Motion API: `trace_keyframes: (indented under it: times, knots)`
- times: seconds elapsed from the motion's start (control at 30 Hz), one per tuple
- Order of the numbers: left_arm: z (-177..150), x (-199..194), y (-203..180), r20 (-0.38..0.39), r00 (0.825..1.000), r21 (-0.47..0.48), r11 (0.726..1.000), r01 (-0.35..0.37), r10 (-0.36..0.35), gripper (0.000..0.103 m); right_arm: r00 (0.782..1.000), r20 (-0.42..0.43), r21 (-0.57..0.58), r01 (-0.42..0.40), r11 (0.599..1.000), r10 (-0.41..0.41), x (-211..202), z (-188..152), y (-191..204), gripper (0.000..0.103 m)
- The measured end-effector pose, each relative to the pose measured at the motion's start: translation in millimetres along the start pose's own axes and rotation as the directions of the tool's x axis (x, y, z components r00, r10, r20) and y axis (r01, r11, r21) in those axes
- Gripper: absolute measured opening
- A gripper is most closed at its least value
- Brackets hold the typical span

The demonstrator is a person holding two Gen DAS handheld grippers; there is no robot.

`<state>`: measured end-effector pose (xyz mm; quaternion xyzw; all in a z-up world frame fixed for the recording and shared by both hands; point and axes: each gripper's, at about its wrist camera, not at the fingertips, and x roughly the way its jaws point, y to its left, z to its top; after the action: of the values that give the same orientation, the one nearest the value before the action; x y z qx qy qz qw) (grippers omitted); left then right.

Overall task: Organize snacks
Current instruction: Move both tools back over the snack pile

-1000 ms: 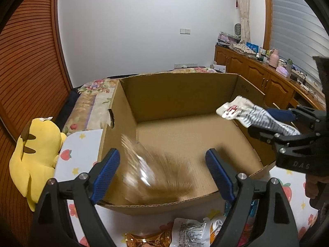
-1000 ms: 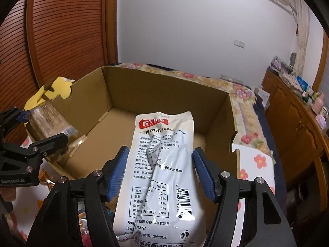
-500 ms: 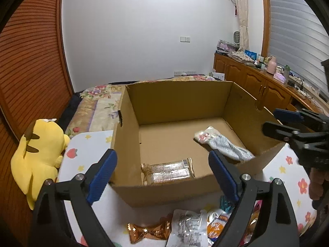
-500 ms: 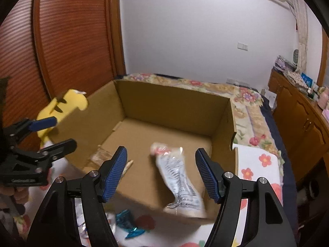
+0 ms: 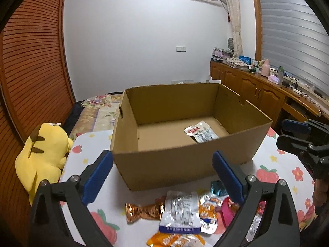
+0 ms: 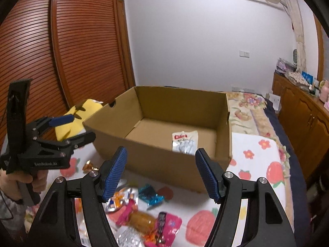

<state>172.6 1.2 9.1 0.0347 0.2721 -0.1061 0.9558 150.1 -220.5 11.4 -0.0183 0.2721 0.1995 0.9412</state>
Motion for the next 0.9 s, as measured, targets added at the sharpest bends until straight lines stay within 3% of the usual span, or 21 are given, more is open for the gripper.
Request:
trace_keyframes:
  times: [0.2,0.77,0.9]
  knots:
    - [-28.1,-13.3,-1.3,-0.004,1.0,-0.017,1.0,0.002,-0.002,0.099,1.0,-0.009,0.018,0.0,1.0,0.0,-11.3,-25.4,0.6,0.07]
    - [-104.6,-25.6,-8.2,-0.148,0.985,-0.121,0.99,0.073,-0.091,0.098,0.99,-0.138,0.028,-0.021,0.999,0.024,-2.6,-93.4,-0.3,0.07]
    - [-117.3,-22.8,-20.1,-0.19,0.979,-0.111,0.992,0.056,-0.076,0.097,0.989,-0.148,0.023,-0.024,0.999,0.028,2.5,-98.6,0.6,0.07]
